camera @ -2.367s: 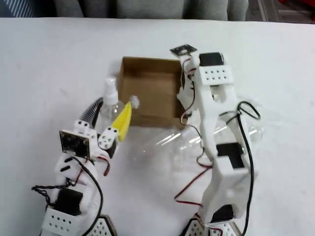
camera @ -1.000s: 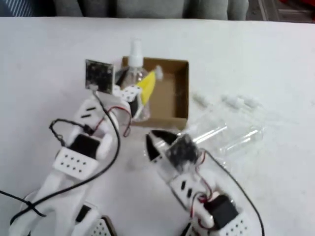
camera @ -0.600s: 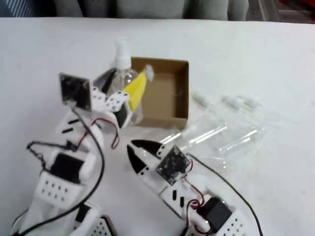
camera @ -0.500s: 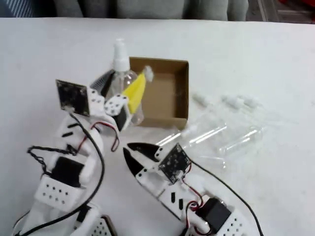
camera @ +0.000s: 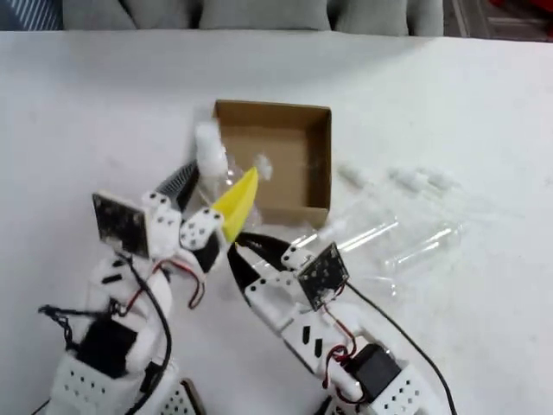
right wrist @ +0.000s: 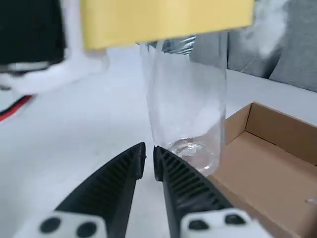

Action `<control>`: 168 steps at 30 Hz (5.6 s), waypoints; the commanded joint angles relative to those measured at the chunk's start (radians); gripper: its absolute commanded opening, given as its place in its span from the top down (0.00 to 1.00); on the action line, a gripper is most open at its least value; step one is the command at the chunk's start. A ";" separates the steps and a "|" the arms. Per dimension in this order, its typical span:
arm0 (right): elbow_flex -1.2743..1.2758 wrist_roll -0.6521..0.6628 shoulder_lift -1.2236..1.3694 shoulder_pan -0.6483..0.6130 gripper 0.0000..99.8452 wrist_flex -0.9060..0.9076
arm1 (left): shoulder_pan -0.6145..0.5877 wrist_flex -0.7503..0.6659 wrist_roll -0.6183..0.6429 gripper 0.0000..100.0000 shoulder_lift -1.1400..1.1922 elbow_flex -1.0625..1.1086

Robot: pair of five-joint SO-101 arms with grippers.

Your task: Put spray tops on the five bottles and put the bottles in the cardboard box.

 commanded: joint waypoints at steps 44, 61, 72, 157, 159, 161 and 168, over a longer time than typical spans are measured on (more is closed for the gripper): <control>-0.083 0.104 0.012 0.274 0.98 0.173 | -0.214 -0.761 -0.144 0.98 1.646 -0.775; -0.081 0.104 0.012 0.274 0.98 0.173 | -0.262 -0.763 -0.137 0.98 1.871 -0.967; -0.081 0.104 0.012 0.272 0.98 0.173 | -0.248 -0.839 -0.137 0.98 1.949 -1.002; -0.080 0.114 0.012 0.274 0.98 0.173 | -0.289 -0.756 -0.066 0.65 1.859 -0.867; -0.080 0.114 0.012 0.274 0.98 0.173 | -0.297 -0.756 -0.051 0.65 1.859 -0.873; -0.080 0.114 0.012 0.274 0.98 0.173 | -0.309 -0.756 -0.051 0.65 1.859 -0.873; -0.080 0.114 0.012 0.274 0.98 0.173 | -0.318 -0.755 -0.051 0.65 1.848 -0.873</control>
